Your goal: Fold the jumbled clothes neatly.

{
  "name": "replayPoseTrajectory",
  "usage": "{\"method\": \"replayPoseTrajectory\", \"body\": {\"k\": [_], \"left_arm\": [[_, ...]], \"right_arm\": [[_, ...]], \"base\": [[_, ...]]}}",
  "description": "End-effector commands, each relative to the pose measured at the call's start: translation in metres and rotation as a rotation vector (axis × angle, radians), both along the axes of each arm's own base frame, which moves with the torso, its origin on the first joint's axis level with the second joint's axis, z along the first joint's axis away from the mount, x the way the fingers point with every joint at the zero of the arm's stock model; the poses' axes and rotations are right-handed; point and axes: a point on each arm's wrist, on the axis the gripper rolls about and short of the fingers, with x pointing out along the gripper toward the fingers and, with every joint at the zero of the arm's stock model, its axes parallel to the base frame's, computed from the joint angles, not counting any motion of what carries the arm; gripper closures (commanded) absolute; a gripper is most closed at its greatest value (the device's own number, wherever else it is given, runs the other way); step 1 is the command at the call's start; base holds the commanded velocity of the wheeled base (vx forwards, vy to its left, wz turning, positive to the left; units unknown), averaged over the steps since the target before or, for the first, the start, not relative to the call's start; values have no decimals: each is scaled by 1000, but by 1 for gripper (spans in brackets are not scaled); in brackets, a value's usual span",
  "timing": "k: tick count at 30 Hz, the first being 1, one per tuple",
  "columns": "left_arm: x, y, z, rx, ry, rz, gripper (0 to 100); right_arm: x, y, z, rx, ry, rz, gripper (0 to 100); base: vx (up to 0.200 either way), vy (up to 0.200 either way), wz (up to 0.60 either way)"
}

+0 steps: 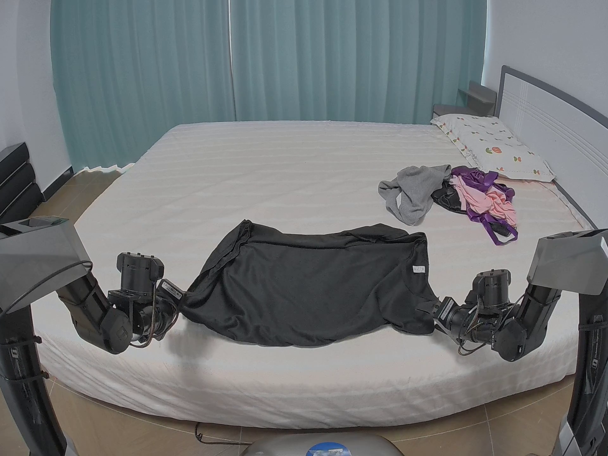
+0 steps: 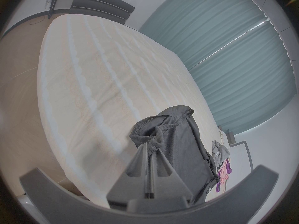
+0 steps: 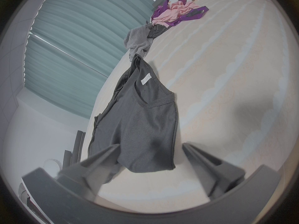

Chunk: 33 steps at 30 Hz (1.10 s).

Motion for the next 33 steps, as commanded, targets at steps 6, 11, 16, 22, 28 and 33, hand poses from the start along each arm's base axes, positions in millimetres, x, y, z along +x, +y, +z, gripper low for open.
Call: {"method": "replayPoseTrajectory", "body": {"k": [6, 11, 16, 22, 28, 33], "left_arm": [[0, 2, 2, -1, -9, 6, 100], [3, 6, 4, -6, -48, 23, 100], [5, 9, 4, -35, -75, 55, 100], [9, 15, 4, -61, -111, 88, 100], [11, 21, -4, -59, -100, 110, 100], [14, 23, -10, -57, -114, 114, 100]], "right_arm": [[25, 1, 13, -20, -94, -33, 100], [43, 2, 30, -10, -151, -44, 100], [75, -2, 54, -4, -190, -67, 100], [113, -2, 72, -3, -212, -89, 100], [142, 4, 69, -19, -223, -108, 100], [166, 9, 61, -27, -239, -122, 100]], "base": [[0, 0, 0], [0, 0, 0], [0, 0, 0], [0, 0, 0], [0, 0, 0], [0, 0, 0]]}}
